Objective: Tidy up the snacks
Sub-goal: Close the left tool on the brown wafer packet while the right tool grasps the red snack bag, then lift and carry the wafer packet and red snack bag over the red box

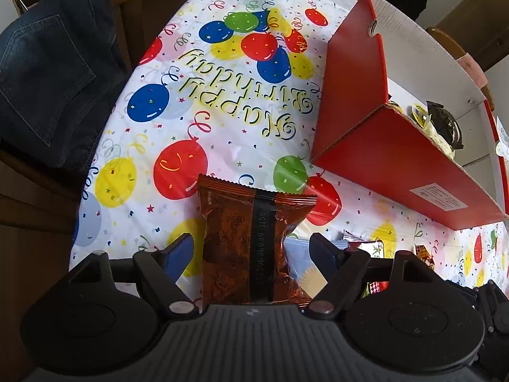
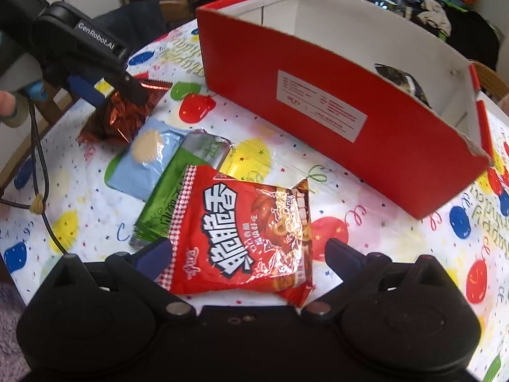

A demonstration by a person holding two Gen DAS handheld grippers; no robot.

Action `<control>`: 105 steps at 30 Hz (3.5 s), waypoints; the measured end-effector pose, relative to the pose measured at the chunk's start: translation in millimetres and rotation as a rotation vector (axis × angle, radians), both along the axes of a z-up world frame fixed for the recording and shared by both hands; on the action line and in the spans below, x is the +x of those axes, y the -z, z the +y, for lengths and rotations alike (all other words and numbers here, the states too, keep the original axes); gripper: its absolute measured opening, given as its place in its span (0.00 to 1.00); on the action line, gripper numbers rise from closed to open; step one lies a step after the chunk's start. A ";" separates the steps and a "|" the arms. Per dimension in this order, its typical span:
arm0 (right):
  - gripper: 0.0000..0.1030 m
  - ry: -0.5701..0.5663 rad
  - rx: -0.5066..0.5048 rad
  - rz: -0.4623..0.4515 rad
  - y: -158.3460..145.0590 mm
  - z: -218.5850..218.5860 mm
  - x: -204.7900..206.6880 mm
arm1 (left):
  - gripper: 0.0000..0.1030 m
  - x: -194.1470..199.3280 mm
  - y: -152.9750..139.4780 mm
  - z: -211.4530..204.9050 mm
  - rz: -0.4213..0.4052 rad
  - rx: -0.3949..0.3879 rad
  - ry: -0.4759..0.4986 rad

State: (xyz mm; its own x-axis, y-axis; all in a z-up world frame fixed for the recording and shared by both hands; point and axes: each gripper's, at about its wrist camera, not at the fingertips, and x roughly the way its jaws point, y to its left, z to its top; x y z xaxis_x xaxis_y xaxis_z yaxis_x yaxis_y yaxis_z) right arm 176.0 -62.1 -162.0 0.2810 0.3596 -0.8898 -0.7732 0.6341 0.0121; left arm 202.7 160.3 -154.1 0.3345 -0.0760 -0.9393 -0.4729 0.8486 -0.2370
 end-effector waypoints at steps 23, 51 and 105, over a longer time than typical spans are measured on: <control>0.91 -0.050 0.037 0.080 9.1 -6.6 5.8 | 0.63 3.1 8.3 -5.4 0.002 0.015 -0.001; 0.79 0.233 0.194 0.073 -18.2 -66.0 -9.5 | 0.40 -26.4 -21.7 -21.4 -0.084 0.032 0.052; 0.79 0.351 0.224 -0.138 -109.8 -33.7 161.6 | 0.41 141.5 -110.8 -94.6 -0.174 0.186 0.249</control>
